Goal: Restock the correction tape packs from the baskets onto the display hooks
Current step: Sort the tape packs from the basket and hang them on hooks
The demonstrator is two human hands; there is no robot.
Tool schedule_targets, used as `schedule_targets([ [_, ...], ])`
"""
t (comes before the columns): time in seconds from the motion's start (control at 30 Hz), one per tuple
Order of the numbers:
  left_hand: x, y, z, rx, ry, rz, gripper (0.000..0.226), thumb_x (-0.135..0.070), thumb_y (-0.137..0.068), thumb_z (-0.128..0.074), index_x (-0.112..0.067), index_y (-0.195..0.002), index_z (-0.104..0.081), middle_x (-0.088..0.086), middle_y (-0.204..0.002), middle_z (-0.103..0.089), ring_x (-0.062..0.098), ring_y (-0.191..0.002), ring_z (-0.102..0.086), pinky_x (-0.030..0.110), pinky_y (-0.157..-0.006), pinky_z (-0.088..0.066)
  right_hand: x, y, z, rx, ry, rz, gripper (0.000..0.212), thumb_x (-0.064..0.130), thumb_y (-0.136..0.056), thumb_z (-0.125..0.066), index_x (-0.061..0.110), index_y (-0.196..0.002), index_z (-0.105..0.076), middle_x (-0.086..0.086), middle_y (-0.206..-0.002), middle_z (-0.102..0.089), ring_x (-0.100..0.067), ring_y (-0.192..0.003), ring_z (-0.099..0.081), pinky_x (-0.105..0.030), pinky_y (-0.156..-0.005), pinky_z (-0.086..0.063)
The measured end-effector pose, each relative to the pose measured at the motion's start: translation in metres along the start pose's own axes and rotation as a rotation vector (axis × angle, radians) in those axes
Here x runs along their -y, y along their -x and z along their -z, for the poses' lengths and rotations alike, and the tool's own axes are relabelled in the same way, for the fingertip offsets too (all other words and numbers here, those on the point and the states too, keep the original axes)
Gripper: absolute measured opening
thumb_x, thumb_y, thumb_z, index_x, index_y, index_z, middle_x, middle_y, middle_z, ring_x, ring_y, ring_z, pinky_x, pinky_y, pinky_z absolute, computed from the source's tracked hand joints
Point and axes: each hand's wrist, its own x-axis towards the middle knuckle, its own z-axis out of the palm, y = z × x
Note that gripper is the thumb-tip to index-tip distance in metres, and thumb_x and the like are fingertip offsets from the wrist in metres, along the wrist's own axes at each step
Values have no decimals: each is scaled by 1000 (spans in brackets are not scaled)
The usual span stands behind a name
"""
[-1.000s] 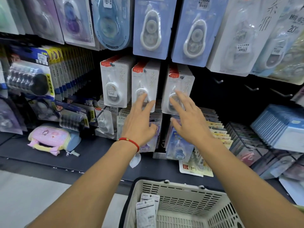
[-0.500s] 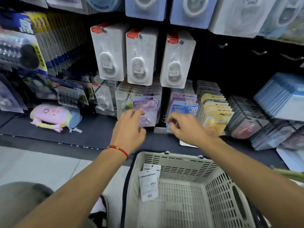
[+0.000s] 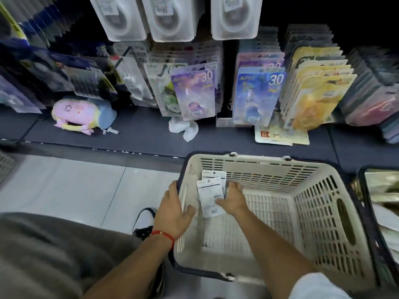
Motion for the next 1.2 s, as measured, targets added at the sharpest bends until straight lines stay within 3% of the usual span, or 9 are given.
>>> schedule_targets([
  [0.13, -1, 0, -3, -45, -39, 21, 75, -32, -93, -74, -21, -152, -29, 6, -141, -56, 29, -123, -62, 46, -101, -56, 4, -1, -22, -73, -34, -11, 69, 20, -85, -83, 15, -143, -47, -10, -151, -37, -32, -132, -54, -38, -103, -48],
  [0.27, -2, 0, -5, -62, -74, 37, 74, -32, -93, -75, -22, -150, -30, 5, -140, -57, 29, -123, -63, 44, -99, -56, 2, -4, -20, -47, -210, 43, 52, 18, -86, -85, 16, -130, -57, -6, -134, -64, -29, -121, -64, -39, -100, -53],
  [0.43, -14, 7, 3, -89, -241, 15, 86, -34, -93, -71, -17, -161, -21, 11, -153, -44, 31, -139, -46, 43, -109, -48, 7, 13, -6, 4, -371, 87, 55, 23, -85, -85, 30, -122, -45, 8, -111, -66, -18, -102, -67, -33, -85, -53],
  [0.53, -40, 19, 11, -273, -413, -179, 71, -27, -89, -71, -18, -154, -45, 9, -144, -54, 32, -134, -47, 45, -105, -46, 22, 30, 19, -8, -412, 218, 54, 25, -85, -82, 40, -125, -48, 13, -117, -67, -11, -106, -65, -29, -87, -50],
  [0.67, -86, 31, 21, -117, 211, -84, 38, -27, -97, -64, -29, -135, -67, -4, -130, -68, 23, -121, -63, 36, -105, -47, 52, 62, 65, -144, -461, 374, 41, 32, -78, -76, 39, -115, -57, 25, -105, -72, 8, -98, -67, -11, -78, -49],
  [0.8, -117, 36, 48, 150, 799, 31, 36, -53, -100, -58, -43, -134, -66, -23, -138, -63, 8, -130, -59, 39, -116, -42, 84, 95, 103, -180, -486, 465, 52, 61, -71, -72, 42, -114, -49, 21, -109, -72, 7, -99, -68, -24, -86, -54],
  [0.93, -141, 34, 89, 194, 892, -145, 32, -59, -101, -55, -63, -132, -58, -25, -130, -69, 9, -120, -68, 47, -107, -53, 122, 123, 141, -87, -614, 564, 59, 70, -80, -67, 37, -129, -60, 5, -119, -71, -14, -94, -70, -33, -75, -56],
  [1.07, -175, 27, 136, 187, 955, -287, 28, -38, -102, -66, -44, -129, -64, 0, -122, -76, 23, -109, -76, 50, -87, -64, 165, 140, 185, -228, -584, 681, 19, 42, -100, -67, 38, -119, -65, 12, -102, -74, -10, -83, -72, -27, -63, -58],
  [1.2, -206, 14, 180, 150, 942, -368, 44, -24, -98, -73, -34, -138, -57, 0, -128, -72, 24, -112, -74, 50, -77, -66, 202, 149, 225, -361, -584, 698, 51, 43, -86, -84, 28, -127, -58, 3, -105, -73, -16, -92, -72, -38, -76, -60],
])
